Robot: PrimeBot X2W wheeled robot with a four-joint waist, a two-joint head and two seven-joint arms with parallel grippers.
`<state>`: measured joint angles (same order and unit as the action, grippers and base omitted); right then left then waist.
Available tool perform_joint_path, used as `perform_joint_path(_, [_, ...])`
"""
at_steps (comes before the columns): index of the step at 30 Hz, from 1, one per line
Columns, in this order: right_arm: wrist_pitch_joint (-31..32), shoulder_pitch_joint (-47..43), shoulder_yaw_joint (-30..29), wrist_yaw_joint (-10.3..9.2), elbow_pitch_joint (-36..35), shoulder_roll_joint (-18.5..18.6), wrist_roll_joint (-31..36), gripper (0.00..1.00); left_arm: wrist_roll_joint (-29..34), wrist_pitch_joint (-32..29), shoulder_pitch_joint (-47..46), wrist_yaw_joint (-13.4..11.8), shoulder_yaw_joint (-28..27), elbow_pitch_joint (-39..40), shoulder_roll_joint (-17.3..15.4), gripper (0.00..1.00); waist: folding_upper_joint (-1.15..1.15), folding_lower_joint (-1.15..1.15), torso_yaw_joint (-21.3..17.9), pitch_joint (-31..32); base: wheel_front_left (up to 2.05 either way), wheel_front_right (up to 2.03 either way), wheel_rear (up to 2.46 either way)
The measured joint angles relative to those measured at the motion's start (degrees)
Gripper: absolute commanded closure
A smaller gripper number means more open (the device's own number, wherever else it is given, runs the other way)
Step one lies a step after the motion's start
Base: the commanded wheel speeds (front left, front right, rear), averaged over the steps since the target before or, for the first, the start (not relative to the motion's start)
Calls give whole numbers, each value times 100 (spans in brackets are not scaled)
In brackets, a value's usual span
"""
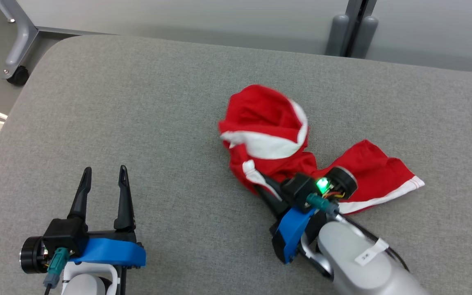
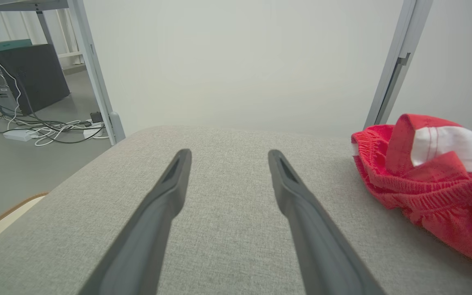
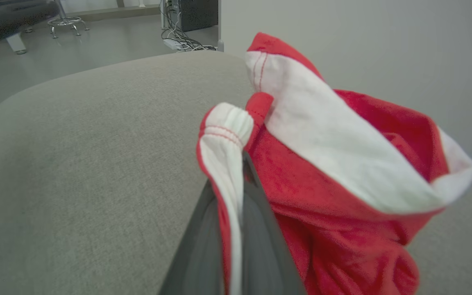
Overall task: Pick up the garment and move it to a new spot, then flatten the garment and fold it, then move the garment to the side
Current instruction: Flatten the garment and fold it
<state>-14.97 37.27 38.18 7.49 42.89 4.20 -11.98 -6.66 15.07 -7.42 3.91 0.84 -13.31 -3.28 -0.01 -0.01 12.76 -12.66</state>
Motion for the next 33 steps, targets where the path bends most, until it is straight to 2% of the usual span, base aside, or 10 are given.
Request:
perform_joint_path(8, [-1, -780, 784, 0, -345, -119, -71, 100, -42, 0, 19, -2, -3, -34, 11, 0, 0, 0, 24, 21, 0, 0, 0])
perform_joint_path(9, [-1, -834, 857, -1, -388, -119, -74, 84, -49, -1, 19, -2, -4, -46, 12, 0, 0, 0, 15, 29, 0, 0, 0])
perform_joint_path(10, [-1, -888, 923, -1, -471, -114, -124, 38, -63, 0, 19, -1, -5, -57, 16, 0, 0, 0, 7, 41, 0, 0, 0])
perform_joint_path(11, [-1, -942, 981, 0, -549, -124, -168, 0, -74, 0, 21, -1, -16, -69, 19, 0, 0, 0, -9, 56, 0, 0, 0])
perform_joint_path(14, [-1, -1062, 993, 0, -748, -132, -310, 0, -80, -1, 24, 16, -34, -111, 20, 0, 0, 0, -66, 116, 0, 0, 0])
perform_joint_path(20, [-5, -1352, 550, 0, -1291, -119, -293, 0, -25, -1, 129, 51, -92, -168, 23, 0, 0, 0, -194, 331, 0, 0, 0])
perform_joint_path(27, [-7, -1808, -376, 0, -1996, 291, -74, 0, 12, -1, 278, 68, -204, -155, 11, 0, 1, 0, -358, 546, 0, 0, 0])
perform_joint_path(33, [104, -1812, -709, 0, -2213, 328, 154, 0, 24, -1, 364, 79, -203, -129, 13, 0, 1, 0, -388, 599, 0, 0, 0])
